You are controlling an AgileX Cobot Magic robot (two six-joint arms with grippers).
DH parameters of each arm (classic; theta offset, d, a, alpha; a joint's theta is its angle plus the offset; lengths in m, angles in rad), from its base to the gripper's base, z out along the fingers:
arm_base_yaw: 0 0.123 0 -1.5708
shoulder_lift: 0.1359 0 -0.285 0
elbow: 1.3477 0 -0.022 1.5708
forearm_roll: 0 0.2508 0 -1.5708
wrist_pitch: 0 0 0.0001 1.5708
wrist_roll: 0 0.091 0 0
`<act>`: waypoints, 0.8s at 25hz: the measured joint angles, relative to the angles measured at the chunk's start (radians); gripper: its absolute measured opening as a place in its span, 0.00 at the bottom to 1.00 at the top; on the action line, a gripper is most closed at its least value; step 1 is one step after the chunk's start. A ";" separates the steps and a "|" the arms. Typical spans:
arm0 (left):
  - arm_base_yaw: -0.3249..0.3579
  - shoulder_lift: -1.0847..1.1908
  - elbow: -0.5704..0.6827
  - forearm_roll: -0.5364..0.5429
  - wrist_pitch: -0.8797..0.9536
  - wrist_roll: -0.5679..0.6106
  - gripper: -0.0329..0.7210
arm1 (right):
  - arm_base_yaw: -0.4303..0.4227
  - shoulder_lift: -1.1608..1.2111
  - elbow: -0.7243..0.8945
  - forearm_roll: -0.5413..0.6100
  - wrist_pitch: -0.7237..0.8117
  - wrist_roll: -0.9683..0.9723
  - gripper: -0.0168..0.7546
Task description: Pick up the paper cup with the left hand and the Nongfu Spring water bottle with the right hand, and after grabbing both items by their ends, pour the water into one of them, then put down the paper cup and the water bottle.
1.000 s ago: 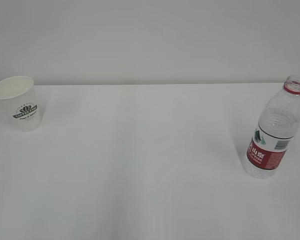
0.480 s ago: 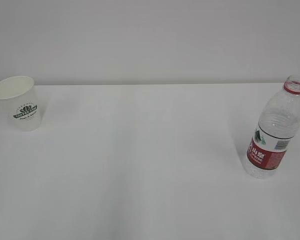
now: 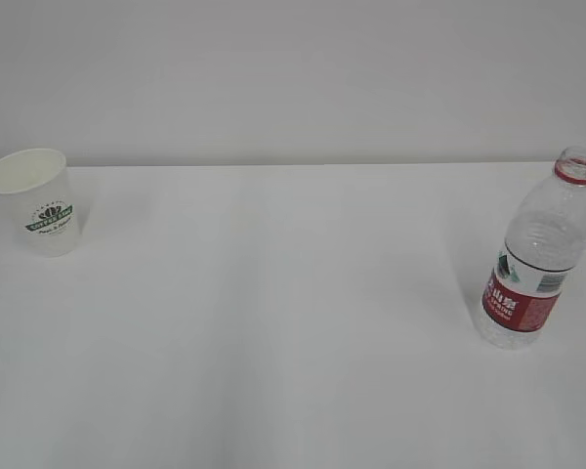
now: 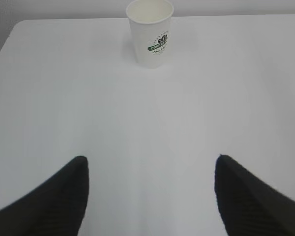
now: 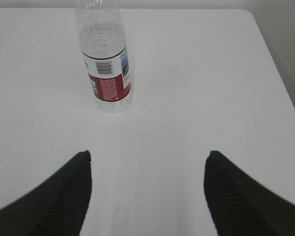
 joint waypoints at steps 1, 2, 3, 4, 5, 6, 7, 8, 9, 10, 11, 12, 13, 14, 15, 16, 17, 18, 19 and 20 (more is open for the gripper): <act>0.000 0.000 0.000 0.007 0.000 0.000 0.81 | 0.000 0.000 0.000 0.002 0.000 0.000 0.72; 0.000 0.000 -0.003 0.018 0.000 0.000 0.81 | 0.000 0.000 -0.004 0.002 0.000 0.000 0.72; 0.000 0.000 -0.007 0.028 0.000 0.000 0.81 | 0.000 0.000 -0.012 0.002 0.000 0.000 0.72; 0.000 0.000 -0.012 0.035 0.000 0.000 0.81 | 0.000 0.000 -0.020 0.002 0.000 0.000 0.72; 0.000 0.000 -0.016 0.035 0.000 0.000 0.81 | 0.000 0.000 -0.027 0.002 0.000 0.000 0.72; 0.000 0.004 -0.016 0.035 0.000 0.000 0.81 | 0.000 0.000 -0.035 0.002 0.000 0.000 0.72; 0.000 0.006 -0.016 0.035 0.000 0.000 0.81 | 0.000 0.000 -0.040 0.002 0.000 0.000 0.72; 0.000 0.010 -0.016 0.035 0.000 0.000 0.81 | 0.000 0.000 -0.046 0.002 0.000 0.000 0.72; 0.000 0.021 -0.016 0.035 0.000 0.000 0.81 | 0.000 0.000 -0.047 0.002 -0.004 0.000 0.72; 0.000 0.032 -0.016 0.035 -0.004 0.000 0.81 | 0.000 0.000 -0.048 0.006 -0.010 0.000 0.72; 0.000 0.044 -0.016 0.035 -0.012 0.000 0.81 | 0.000 0.005 -0.048 0.011 -0.017 0.000 0.72; 0.000 0.056 -0.016 0.035 -0.029 0.000 0.81 | 0.000 0.011 -0.048 0.021 -0.027 0.000 0.72; 0.000 0.065 -0.016 0.035 -0.047 0.000 0.81 | 0.000 0.019 -0.048 0.027 -0.035 0.000 0.72; 0.000 0.076 -0.016 0.035 -0.067 0.000 0.81 | 0.000 0.027 -0.048 0.036 -0.048 -0.002 0.72; 0.000 0.088 -0.016 0.035 -0.086 0.000 0.81 | 0.000 0.035 -0.048 0.041 -0.061 -0.002 0.72; 0.000 0.101 -0.016 0.035 -0.097 0.000 0.81 | 0.000 0.042 -0.048 0.046 -0.075 -0.002 0.72; 0.000 0.114 -0.016 0.035 -0.111 0.000 0.81 | 0.000 0.053 -0.048 0.051 -0.087 -0.002 0.72; 0.000 0.124 -0.016 0.035 -0.127 0.000 0.81 | 0.000 0.065 -0.048 0.058 -0.104 -0.004 0.72; 0.000 0.136 -0.016 0.035 -0.143 0.000 0.81 | 0.000 0.077 -0.048 0.065 -0.112 -0.012 0.72; 0.000 0.146 -0.016 0.035 -0.155 0.000 0.81 | 0.000 0.088 -0.048 0.070 -0.119 -0.023 0.72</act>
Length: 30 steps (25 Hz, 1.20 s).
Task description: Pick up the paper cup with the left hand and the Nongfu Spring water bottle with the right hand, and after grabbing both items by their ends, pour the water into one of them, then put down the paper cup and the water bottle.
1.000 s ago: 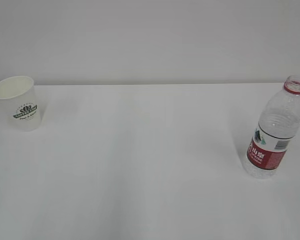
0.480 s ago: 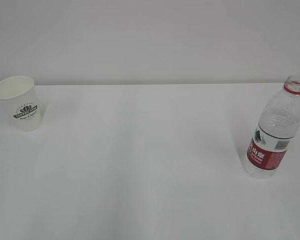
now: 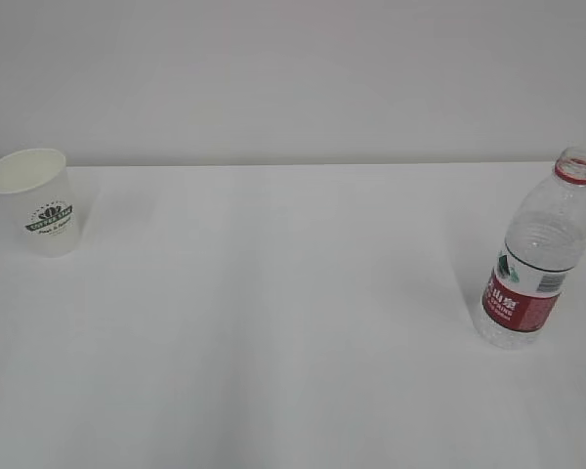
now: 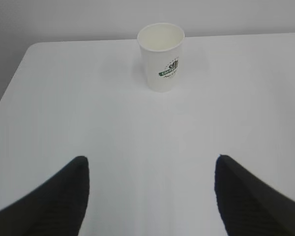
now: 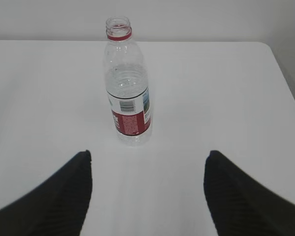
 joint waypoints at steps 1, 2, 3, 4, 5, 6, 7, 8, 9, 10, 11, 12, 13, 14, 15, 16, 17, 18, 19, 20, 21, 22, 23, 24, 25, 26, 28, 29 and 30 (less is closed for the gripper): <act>0.000 0.009 0.000 0.000 -0.014 0.000 0.81 | 0.000 0.010 0.000 0.008 -0.009 -0.014 0.72; 0.000 0.019 0.000 0.000 -0.029 0.000 0.81 | 0.000 0.022 0.000 0.015 -0.018 -0.027 0.72; 0.000 0.030 0.000 0.000 -0.040 0.000 0.81 | 0.000 0.035 0.000 0.025 -0.030 -0.041 0.72; 0.000 0.041 0.000 0.000 -0.050 0.000 0.81 | 0.000 0.044 0.000 0.029 -0.037 -0.049 0.72; 0.000 0.052 0.000 0.000 -0.063 0.000 0.81 | 0.000 0.054 0.000 0.034 -0.048 -0.060 0.72; 0.000 0.064 0.000 0.000 -0.075 0.000 0.81 | 0.000 0.064 0.000 0.037 -0.058 -0.073 0.72; 0.000 0.076 0.000 0.000 -0.090 0.000 0.81 | 0.000 0.072 0.000 0.038 -0.069 -0.083 0.72; 0.000 0.088 0.000 0.000 -0.107 0.000 0.81 | 0.000 0.081 0.000 0.040 -0.079 -0.093 0.72; 0.000 0.098 0.000 0.000 -0.128 0.000 0.81 | 0.000 0.088 0.000 0.040 -0.090 -0.101 0.72; 0.000 0.111 0.000 0.000 -0.146 0.000 0.81 | 0.000 0.099 0.000 0.040 -0.102 -0.106 0.72; 0.000 0.125 0.000 0.000 -0.170 0.000 0.81 | 0.000 0.106 0.000 0.042 -0.117 -0.108 0.72; 0.000 0.139 0.000 0.000 -0.194 0.000 0.81 | 0.000 0.115 0.000 0.042 -0.130 -0.110 0.72; 0.000 0.158 0.000 0.000 -0.216 0.000 0.81 | 0.000 0.125 0.000 0.044 -0.142 -0.114 0.72; 0.000 0.179 0.000 0.000 -0.242 0.000 0.81 | 0.000 0.133 0.000 0.046 -0.154 -0.124 0.72; 0.000 0.202 0.000 0.000 -0.269 0.000 0.81 | 0.000 0.140 0.000 0.051 -0.167 -0.134 0.72; 0.000 0.222 0.000 0.000 -0.299 0.000 0.81 | 0.000 0.152 0.000 0.056 -0.185 -0.144 0.72; 0.000 0.247 0.000 0.000 -0.323 0.000 0.81 | 0.000 0.160 0.000 0.058 -0.203 -0.154 0.72; 0.000 0.272 0.000 0.000 -0.351 0.000 0.81 | 0.000 0.168 0.000 0.060 -0.222 -0.163 0.72; 0.000 0.297 0.000 0.000 -0.379 0.000 0.81 | 0.000 0.180 0.000 0.062 -0.245 -0.171 0.72; -0.005 0.318 0.000 0.000 -0.402 0.000 0.81 | 0.000 0.190 0.000 0.062 -0.268 -0.177 0.72; -0.007 0.341 0.000 0.000 -0.431 0.000 0.81 | 0.000 0.199 0.000 0.062 -0.290 -0.180 0.72; -0.007 0.364 0.000 -0.003 -0.460 0.001 0.81 | 0.000 0.206 0.002 0.063 -0.308 -0.182 0.72; -0.007 0.382 0.000 -0.005 -0.490 0.001 0.81 | 0.000 0.218 0.004 0.063 -0.336 -0.188 0.72; -0.007 0.404 0.000 -0.007 -0.515 0.001 0.81 | 0.000 0.225 0.008 0.063 -0.357 -0.190 0.72; -0.007 0.426 0.000 -0.009 -0.542 0.001 0.81 | 0.000 0.234 0.018 0.063 -0.382 -0.191 0.72; -0.009 0.449 0.000 -0.010 -0.568 0.001 0.81 | 0.000 0.242 0.028 0.064 -0.401 -0.193 0.72; -0.009 0.490 0.000 -0.010 -0.606 0.001 0.81 | 0.000 0.259 0.052 0.083 -0.435 -0.210 0.72; -0.009 0.512 0.000 -0.006 -0.621 0.001 0.81 | 0.000 0.264 0.064 0.094 -0.451 -0.226 0.72; -0.009 0.534 0.000 0.000 -0.634 0.001 0.81 | 0.000 0.268 0.073 0.102 -0.465 -0.237 0.72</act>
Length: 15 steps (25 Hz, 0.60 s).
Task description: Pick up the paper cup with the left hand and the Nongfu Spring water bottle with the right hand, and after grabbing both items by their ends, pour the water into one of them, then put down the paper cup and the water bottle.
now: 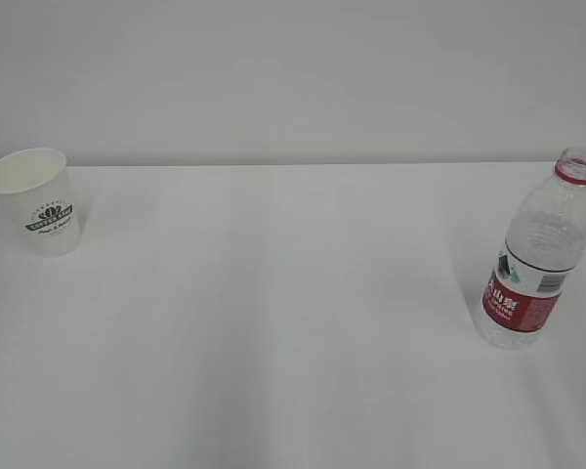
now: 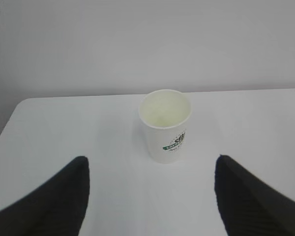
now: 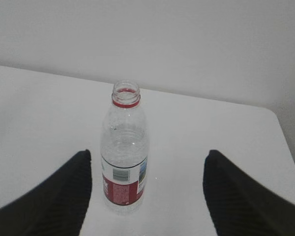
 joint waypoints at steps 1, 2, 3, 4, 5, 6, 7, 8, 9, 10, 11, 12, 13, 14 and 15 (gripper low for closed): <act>0.000 0.019 0.000 0.003 -0.019 0.000 0.81 | 0.000 0.002 0.010 0.005 -0.020 -0.007 0.72; 0.000 0.041 0.000 0.011 -0.043 0.000 0.81 | 0.000 0.002 0.017 0.009 -0.039 -0.012 0.72; 0.000 0.062 0.000 0.011 -0.070 0.000 0.81 | 0.000 0.002 0.025 0.016 -0.068 -0.017 0.72; 0.000 0.077 0.000 0.017 -0.095 0.000 0.81 | 0.000 0.002 0.031 0.024 -0.096 -0.019 0.72; 0.000 0.096 0.000 0.023 -0.124 0.000 0.81 | 0.000 0.002 0.039 0.027 -0.125 -0.021 0.72; 0.000 0.113 0.000 0.025 -0.151 0.000 0.81 | 0.000 0.004 0.048 0.029 -0.150 -0.022 0.72; 0.000 0.129 0.000 0.028 -0.171 0.000 0.81 | 0.000 0.009 0.058 0.030 -0.168 -0.025 0.72; 0.000 0.144 0.000 0.029 -0.195 0.000 0.81 | 0.000 0.015 0.064 0.030 -0.180 -0.025 0.72; 0.000 0.162 0.000 0.031 -0.218 0.000 0.81 | 0.000 0.023 0.073 0.031 -0.188 -0.026 0.72; 0.000 0.181 0.000 0.031 -0.236 0.000 0.81 | 0.000 0.031 0.079 0.031 -0.199 -0.029 0.72; 0.000 0.202 0.000 0.031 -0.252 0.000 0.81 | 0.000 0.039 0.083 0.031 -0.209 -0.029 0.72; 0.000 0.219 0.000 0.033 -0.271 0.002 0.80 | 0.000 0.045 0.087 0.031 -0.223 -0.029 0.72; 0.000 0.242 0.000 0.033 -0.292 0.002 0.80 | 0.000 0.058 0.088 0.031 -0.245 -0.029 0.72; 0.000 0.265 0.000 0.033 -0.307 0.002 0.79 | 0.000 0.070 0.088 0.033 -0.267 -0.029 0.72; 0.000 0.284 0.000 0.035 -0.337 0.002 0.78 | 0.000 0.083 0.088 0.033 -0.288 -0.029 0.72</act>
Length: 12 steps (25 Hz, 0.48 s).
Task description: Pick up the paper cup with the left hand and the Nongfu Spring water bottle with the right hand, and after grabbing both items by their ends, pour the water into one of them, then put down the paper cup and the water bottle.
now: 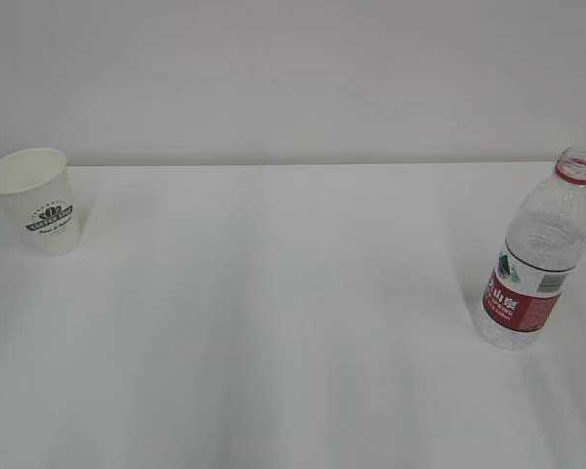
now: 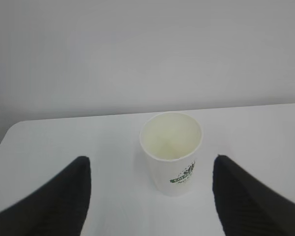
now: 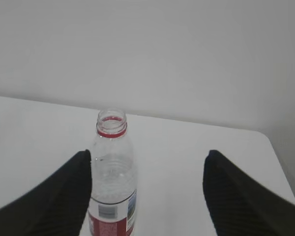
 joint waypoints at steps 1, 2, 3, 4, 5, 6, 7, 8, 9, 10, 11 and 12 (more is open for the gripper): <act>0.000 0.023 0.002 0.000 -0.022 0.000 0.78 | 0.000 0.017 0.000 0.000 -0.019 0.000 0.72; 0.000 0.047 0.004 0.000 -0.038 0.000 0.78 | 0.000 0.037 0.000 0.000 -0.040 -0.002 0.72; 0.000 0.070 0.004 0.000 -0.049 0.000 0.78 | 0.000 0.054 0.000 0.000 -0.056 -0.002 0.72; 0.000 0.090 0.006 0.000 -0.059 0.000 0.78 | 0.000 0.076 0.002 0.000 -0.071 -0.002 0.72; 0.000 0.113 0.008 0.000 -0.073 0.000 0.78 | 0.000 0.098 0.002 0.000 -0.086 -0.002 0.72; 0.000 0.137 0.015 0.000 -0.088 0.000 0.78 | 0.000 0.115 0.002 0.000 -0.099 -0.002 0.72; 0.000 0.160 0.023 0.000 -0.108 0.000 0.78 | 0.000 0.135 0.002 0.000 -0.115 -0.002 0.72; 0.000 0.178 0.033 0.000 -0.133 0.000 0.78 | 0.000 0.153 0.002 0.002 -0.134 -0.002 0.72; 0.000 0.199 0.048 -0.007 -0.156 0.000 0.78 | 0.000 0.170 0.002 0.004 -0.152 -0.002 0.72; 0.000 0.218 0.066 -0.019 -0.189 0.000 0.78 | 0.000 0.184 0.002 0.006 -0.167 -0.002 0.72; 0.000 0.232 0.082 -0.031 -0.223 0.000 0.78 | 0.000 0.200 0.002 0.008 -0.183 -0.002 0.72; 0.000 0.246 0.101 -0.041 -0.257 0.000 0.78 | 0.000 0.217 0.002 0.008 -0.194 -0.002 0.72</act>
